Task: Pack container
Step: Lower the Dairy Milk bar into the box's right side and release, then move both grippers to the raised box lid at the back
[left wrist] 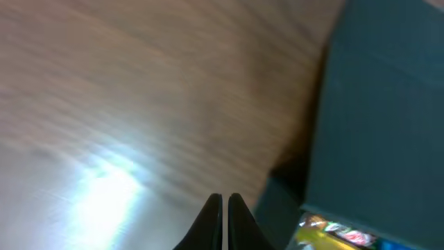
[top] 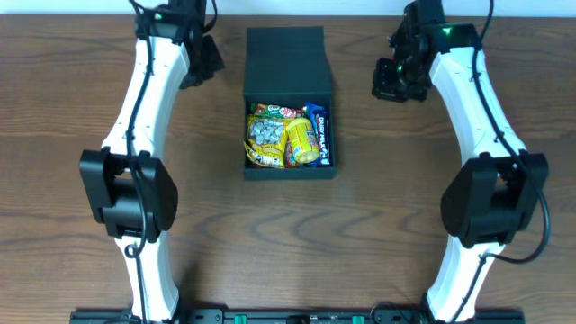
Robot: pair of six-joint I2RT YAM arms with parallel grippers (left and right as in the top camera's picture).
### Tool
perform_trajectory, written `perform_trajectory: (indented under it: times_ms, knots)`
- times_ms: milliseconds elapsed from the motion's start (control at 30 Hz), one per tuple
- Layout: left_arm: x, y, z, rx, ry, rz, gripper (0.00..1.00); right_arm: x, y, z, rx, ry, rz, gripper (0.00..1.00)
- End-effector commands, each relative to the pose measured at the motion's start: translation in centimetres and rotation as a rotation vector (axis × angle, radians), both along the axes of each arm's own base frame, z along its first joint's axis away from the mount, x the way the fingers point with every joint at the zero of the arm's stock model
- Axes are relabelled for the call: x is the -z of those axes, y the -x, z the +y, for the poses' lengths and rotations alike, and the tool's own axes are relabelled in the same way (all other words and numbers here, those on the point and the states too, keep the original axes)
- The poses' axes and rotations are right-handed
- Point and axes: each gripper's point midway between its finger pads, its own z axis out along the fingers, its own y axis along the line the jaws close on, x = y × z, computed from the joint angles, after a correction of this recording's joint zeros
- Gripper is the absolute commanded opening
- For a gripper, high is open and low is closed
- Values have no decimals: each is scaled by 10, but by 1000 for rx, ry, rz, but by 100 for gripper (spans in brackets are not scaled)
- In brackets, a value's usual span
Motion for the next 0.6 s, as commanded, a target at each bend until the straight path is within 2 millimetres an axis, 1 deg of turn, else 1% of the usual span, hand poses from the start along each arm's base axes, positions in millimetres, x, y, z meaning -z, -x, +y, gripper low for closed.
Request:
perform_trajectory:
  times_ms: [0,67,100,133,200,300,433,567]
  knots:
    - [37,-3,-17,19,196,71,6,34,-4,27,-74,-192,66,1]
    - [56,-15,-29,20,334,81,6,53,-16,41,-96,-292,61,1]
    - [64,-19,-33,6,389,90,6,59,-20,46,-102,-325,59,1]
    - [78,-23,-34,-30,442,113,6,67,-24,51,-96,-358,61,1]
    - [96,-25,-37,-62,507,151,6,80,-30,56,-78,-396,70,1]
    - [119,-21,-43,-98,558,214,6,96,-37,67,-59,-472,87,1]
    - [127,-29,-58,-89,646,211,6,104,-47,75,-44,-540,74,2]
    - [134,-29,-67,-116,690,234,6,105,-55,84,-49,-595,53,1]
